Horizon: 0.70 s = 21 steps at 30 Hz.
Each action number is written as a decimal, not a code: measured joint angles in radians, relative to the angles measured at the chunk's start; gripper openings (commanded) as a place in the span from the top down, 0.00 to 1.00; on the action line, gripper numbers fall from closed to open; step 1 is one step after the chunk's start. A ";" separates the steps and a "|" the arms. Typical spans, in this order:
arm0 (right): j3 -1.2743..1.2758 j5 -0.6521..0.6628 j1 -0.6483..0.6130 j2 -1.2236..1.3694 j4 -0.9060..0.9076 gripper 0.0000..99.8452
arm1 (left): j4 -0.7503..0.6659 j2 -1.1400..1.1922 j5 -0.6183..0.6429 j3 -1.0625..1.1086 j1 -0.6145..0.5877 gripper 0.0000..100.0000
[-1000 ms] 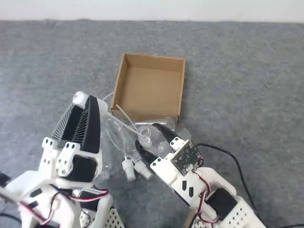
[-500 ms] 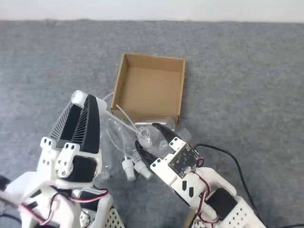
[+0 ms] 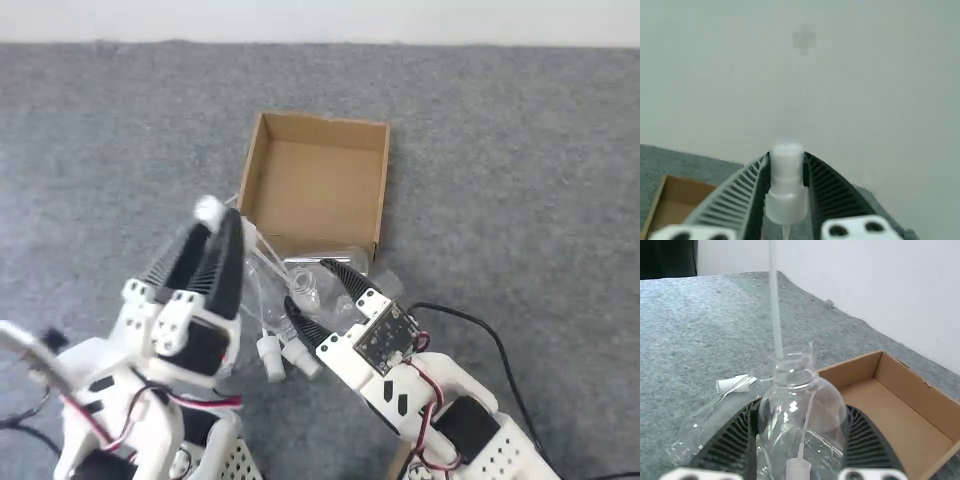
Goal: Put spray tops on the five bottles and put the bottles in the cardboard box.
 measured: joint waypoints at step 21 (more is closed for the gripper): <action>0.000 0.000 -0.003 0.000 0.000 0.92 | 0.110 0.000 -0.055 0.098 0.083 0.99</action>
